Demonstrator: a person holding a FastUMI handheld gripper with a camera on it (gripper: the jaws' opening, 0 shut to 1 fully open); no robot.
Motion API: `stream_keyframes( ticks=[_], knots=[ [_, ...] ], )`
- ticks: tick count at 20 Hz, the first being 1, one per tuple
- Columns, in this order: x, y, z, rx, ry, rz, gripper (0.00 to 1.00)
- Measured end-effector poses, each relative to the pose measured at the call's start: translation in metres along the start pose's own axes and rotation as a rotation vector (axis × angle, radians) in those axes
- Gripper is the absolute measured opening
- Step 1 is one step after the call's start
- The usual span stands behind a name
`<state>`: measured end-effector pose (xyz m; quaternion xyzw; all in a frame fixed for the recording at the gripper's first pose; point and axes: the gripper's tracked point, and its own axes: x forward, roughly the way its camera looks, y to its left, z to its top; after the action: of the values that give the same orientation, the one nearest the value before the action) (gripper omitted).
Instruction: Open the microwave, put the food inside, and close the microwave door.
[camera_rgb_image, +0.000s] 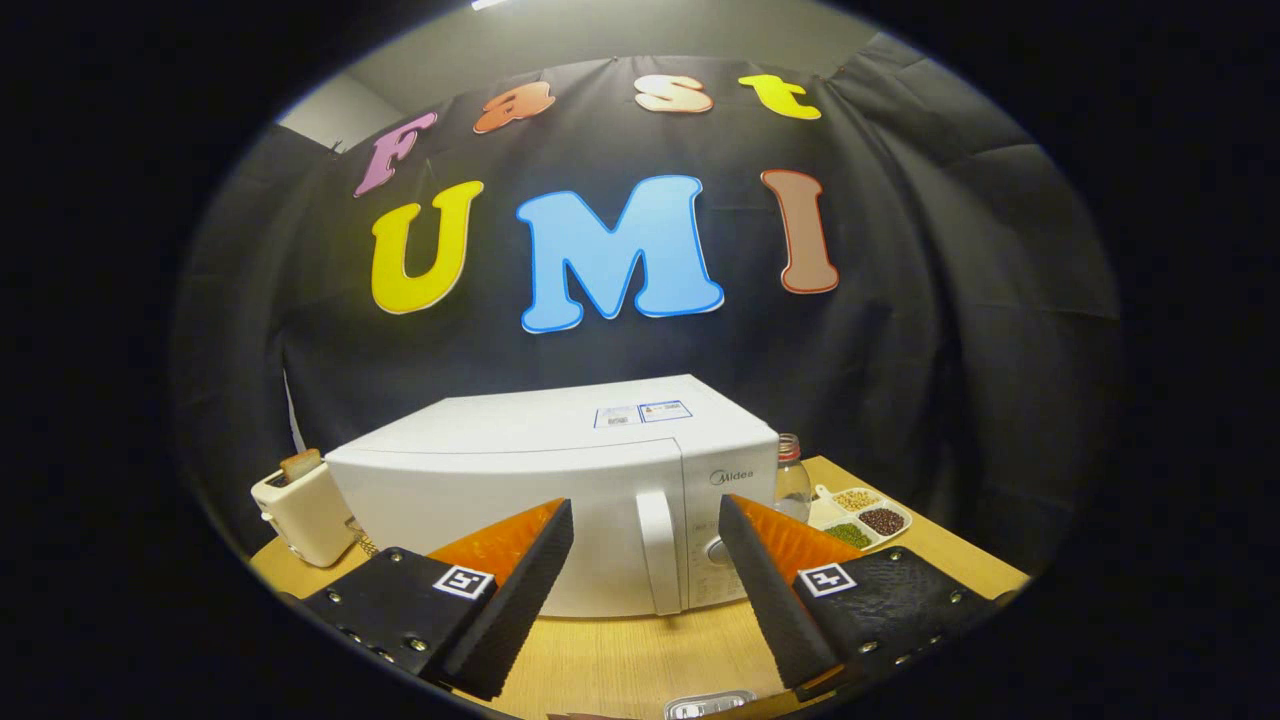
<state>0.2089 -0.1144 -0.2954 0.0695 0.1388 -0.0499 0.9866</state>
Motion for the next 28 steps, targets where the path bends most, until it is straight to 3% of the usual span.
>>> stream_keyframes(
  ticks=[6,9,10,11,12,15,18,19,20,26,28],
  knots=[
    [0.040,-0.010,-0.028,-0.026,0.013,-0.054,0.92],
    [0.053,-0.008,-0.037,-0.074,0.009,-0.071,0.82],
    [0.056,-0.005,-0.040,-0.091,0.007,-0.063,0.71],
    [0.058,-0.004,-0.044,-0.113,0.015,-0.069,0.71],
    [0.054,-0.003,-0.045,-0.137,0.019,-0.079,0.58],
    [0.057,-0.009,-0.047,-0.163,0.028,-0.110,0.33],
    [0.057,-0.009,-0.050,-0.079,0.073,-0.089,0.21],
    [0.057,-0.008,-0.052,-0.084,0.078,-0.091,0.21],
    [0.055,-0.008,-0.048,-0.101,0.068,-0.096,0.11],
    [0.037,-0.005,-0.051,-0.061,0.084,-0.065,0.11],
    [0.018,-0.003,-0.052,-0.134,0.053,-0.062,0.11]
  ],
)
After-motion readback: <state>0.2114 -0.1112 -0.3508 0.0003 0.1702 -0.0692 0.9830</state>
